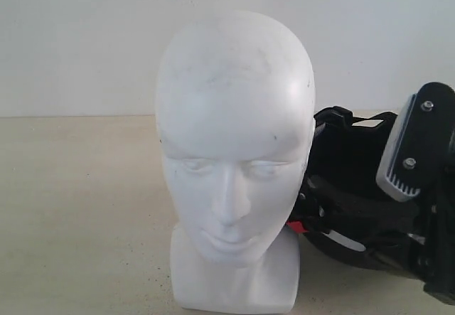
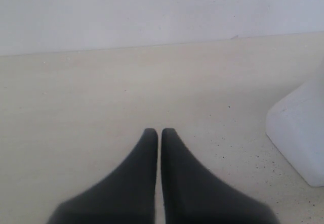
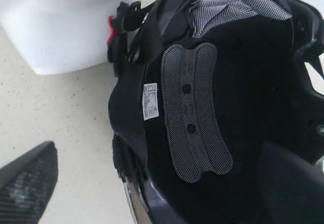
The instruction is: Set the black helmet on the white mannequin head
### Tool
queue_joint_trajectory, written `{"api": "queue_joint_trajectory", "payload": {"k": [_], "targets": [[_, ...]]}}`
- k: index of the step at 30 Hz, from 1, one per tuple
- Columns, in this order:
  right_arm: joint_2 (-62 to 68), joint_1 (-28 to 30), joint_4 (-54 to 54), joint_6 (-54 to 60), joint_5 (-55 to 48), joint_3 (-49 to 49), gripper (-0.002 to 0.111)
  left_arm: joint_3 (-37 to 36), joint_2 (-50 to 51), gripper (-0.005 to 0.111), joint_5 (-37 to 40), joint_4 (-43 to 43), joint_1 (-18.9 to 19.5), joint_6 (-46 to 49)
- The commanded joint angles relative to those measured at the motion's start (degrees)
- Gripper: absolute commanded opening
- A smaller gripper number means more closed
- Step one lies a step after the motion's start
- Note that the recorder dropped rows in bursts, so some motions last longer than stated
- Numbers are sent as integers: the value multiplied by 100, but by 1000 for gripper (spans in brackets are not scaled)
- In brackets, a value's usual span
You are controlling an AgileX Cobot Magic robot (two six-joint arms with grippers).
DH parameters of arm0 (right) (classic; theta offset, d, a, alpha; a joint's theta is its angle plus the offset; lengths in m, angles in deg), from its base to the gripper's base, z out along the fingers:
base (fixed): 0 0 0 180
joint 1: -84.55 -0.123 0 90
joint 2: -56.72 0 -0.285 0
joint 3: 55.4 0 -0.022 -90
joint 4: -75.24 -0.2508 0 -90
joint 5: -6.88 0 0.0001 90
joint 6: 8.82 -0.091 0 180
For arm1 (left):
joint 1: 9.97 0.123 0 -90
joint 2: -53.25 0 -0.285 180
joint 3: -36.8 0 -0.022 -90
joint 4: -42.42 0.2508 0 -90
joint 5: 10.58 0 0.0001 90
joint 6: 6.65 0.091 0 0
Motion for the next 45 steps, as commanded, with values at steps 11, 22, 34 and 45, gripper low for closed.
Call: {"api": "queue_joint_trajectory", "payload": {"k": [11, 22, 34, 45], "targets": [[957, -11, 1575, -1769, 279, 37, 64, -18, -20, 4, 4, -41, 11, -65], [1033, -11, 1888, -2125, 211, 49, 70, -18, -20, 4, 4, -41, 11, -65], [1044, -11, 638, -1045, 244, 58, 70, -18, -20, 4, 4, -41, 11, -65], [1403, -11, 1031, -1082, 978, 395, 70, -18, -20, 4, 4, -41, 11, -65]]}}
